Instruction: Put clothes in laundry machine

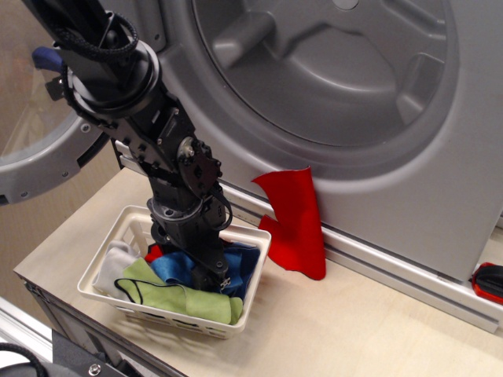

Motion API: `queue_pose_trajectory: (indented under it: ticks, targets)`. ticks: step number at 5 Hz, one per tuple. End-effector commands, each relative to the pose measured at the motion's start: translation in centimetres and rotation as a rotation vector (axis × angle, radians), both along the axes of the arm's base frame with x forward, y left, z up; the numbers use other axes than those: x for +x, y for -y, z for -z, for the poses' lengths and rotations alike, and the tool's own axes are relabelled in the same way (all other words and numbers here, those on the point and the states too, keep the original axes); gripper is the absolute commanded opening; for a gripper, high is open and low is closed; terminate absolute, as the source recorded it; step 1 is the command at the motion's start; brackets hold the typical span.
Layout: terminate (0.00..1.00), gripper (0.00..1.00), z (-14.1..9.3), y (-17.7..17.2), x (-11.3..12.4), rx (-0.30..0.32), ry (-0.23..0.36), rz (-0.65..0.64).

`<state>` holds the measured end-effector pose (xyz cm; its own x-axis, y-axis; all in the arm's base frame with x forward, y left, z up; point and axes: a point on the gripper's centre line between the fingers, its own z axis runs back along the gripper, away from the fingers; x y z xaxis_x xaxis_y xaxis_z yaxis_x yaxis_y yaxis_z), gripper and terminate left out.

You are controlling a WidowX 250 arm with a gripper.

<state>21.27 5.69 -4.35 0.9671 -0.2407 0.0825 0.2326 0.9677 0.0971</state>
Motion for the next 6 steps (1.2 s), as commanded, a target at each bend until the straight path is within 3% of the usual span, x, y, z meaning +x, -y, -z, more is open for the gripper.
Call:
queue_pose_trajectory:
  ticks: [1,3,6]
  targets:
    - [0.00,0.00,-2.5,-0.5,0.8,-0.003,0.048,-0.020]
    - [0.00,0.00,-7.5,-0.3,1.8,0.031,0.162,-0.034]
    - [0.00,0.00,-18.0,1.6,2.5,-0.117,0.256,-0.052]
